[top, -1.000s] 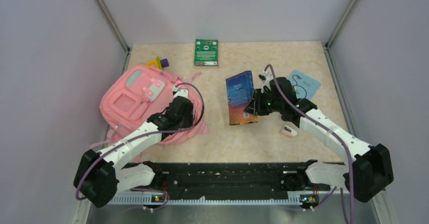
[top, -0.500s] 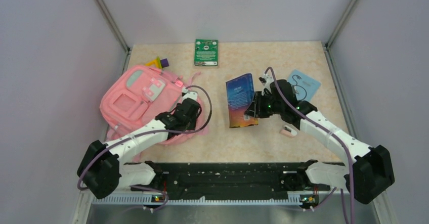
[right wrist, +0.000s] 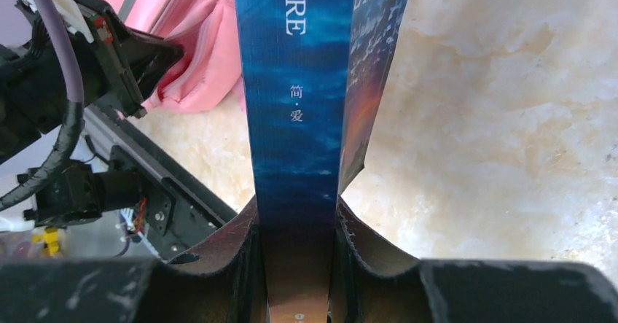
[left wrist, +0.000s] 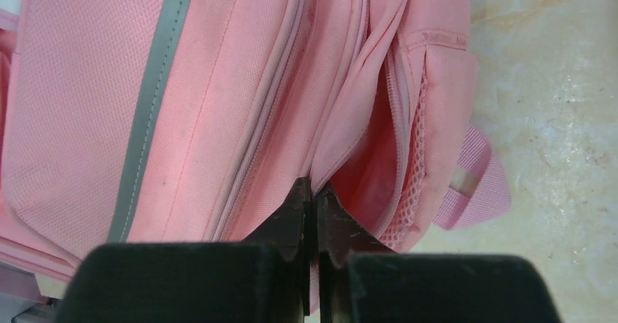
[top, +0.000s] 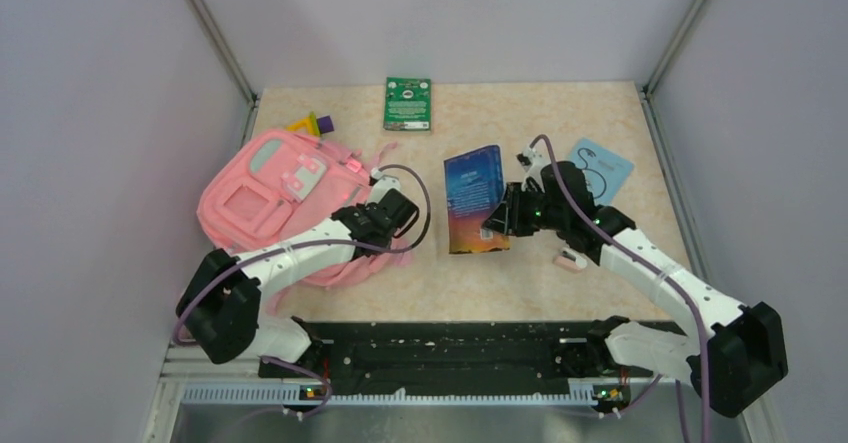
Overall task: Pack the student bag
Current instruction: Place the book in the student bag.
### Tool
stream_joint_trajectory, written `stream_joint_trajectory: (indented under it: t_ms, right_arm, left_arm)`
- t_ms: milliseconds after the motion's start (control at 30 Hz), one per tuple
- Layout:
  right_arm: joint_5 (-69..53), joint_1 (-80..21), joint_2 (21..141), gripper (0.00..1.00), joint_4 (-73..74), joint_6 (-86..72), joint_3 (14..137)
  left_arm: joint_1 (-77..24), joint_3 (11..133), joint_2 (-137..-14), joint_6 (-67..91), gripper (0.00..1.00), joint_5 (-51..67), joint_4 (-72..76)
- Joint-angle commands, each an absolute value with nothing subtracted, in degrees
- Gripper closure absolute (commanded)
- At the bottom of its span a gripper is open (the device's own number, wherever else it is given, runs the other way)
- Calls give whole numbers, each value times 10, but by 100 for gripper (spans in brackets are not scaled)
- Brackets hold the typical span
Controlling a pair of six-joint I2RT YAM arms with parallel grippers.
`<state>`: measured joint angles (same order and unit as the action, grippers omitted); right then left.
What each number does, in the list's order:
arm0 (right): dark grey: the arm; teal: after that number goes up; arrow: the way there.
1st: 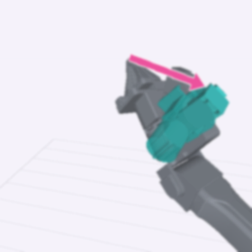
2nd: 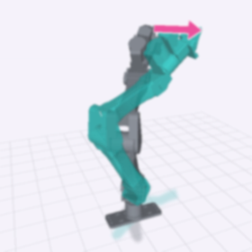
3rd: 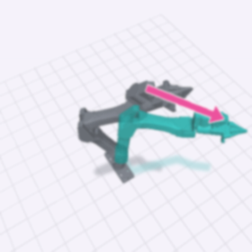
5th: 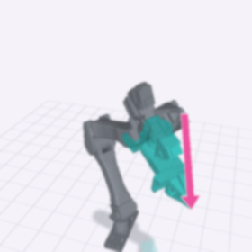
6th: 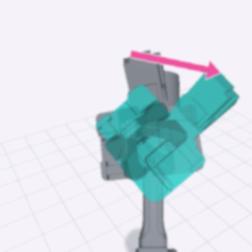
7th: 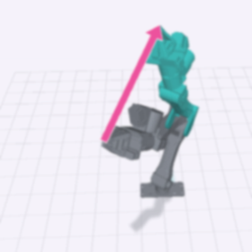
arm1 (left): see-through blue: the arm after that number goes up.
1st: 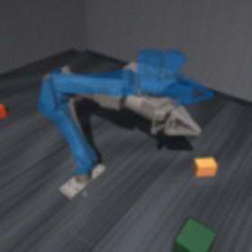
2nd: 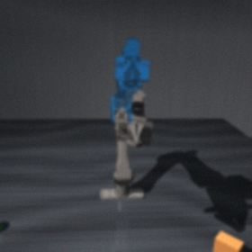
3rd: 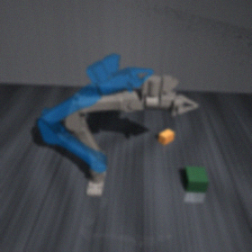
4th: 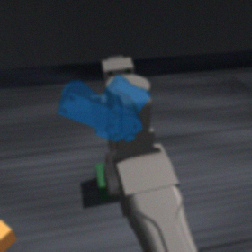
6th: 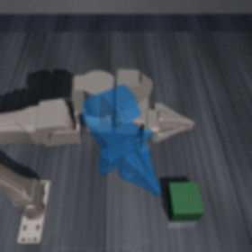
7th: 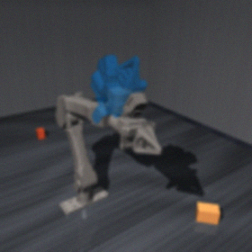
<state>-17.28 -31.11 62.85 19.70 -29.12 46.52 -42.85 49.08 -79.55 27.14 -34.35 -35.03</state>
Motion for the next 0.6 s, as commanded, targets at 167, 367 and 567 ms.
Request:
stream_joint_trajectory:
  t_ms: [167,367,567]
  right_arm:
    - [-269,-333,570,100,14,-387,455]
    - [-292,-390,604,100,-134,-485,443]
    - [-249,-475,703,100,-202,-518,483]
  left_arm:
    - [-427,611,-648,185,100,-373,-393]
    - [-427,686,-625,118,100,-400,-442]
    - [-426,686,-599,82,100,-394,-403]
